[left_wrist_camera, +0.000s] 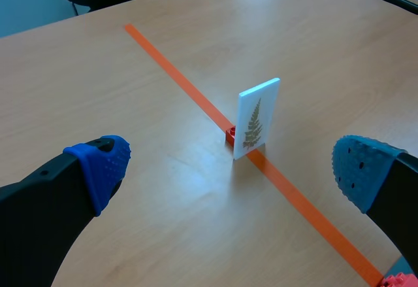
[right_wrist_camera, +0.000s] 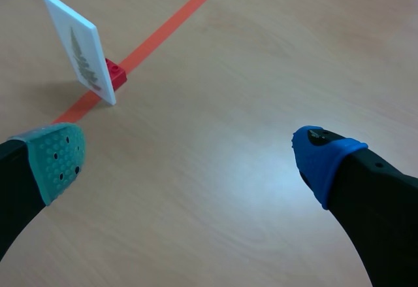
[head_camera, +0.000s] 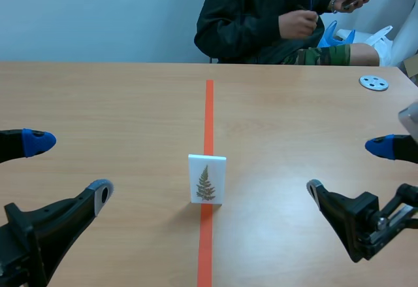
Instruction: Sort the leaf by its shape. The table is split by an orange tape line. A compound leaf with several leaflets goes to the left side, a simple leaf with one blade goes to the right side. Return to the home posture when a red brick is placed on the table.
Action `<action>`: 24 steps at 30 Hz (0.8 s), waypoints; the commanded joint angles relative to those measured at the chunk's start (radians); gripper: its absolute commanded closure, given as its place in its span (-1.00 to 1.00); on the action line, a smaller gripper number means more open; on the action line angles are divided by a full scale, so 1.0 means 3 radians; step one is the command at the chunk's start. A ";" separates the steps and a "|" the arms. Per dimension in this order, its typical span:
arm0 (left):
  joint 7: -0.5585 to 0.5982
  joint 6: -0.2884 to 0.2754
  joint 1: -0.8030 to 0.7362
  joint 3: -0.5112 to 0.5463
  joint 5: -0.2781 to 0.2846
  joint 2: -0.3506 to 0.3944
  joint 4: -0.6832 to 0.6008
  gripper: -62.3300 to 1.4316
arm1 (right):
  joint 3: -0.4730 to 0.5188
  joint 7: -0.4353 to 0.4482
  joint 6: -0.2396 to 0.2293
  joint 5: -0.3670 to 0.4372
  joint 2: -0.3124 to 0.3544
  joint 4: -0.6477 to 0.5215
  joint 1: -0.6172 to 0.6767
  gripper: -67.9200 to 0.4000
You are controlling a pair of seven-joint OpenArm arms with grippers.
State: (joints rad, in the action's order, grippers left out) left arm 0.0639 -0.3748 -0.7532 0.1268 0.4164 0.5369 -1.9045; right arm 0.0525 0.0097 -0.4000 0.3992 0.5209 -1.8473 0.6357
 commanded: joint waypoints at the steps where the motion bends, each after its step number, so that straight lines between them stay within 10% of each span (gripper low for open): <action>1: 0.0047 -0.0008 0.0011 -0.0010 0.0023 -0.0025 -0.0025 -1.00 | -0.0057 0.0038 -0.0028 0.0023 -0.0001 0.0083 -0.0134 -1.00; 24: 0.0048 -0.0006 0.0022 -0.0010 0.0022 -0.0191 -0.0025 -1.00 | -0.1307 0.0904 -0.0504 -0.0675 -0.0496 0.1864 -0.1695 -1.00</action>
State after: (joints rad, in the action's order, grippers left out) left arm 0.0639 -0.3748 -0.7502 0.1268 0.4164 0.4824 -1.9045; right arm -0.3416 0.2565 -0.5472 0.1925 0.3676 -1.2663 0.1444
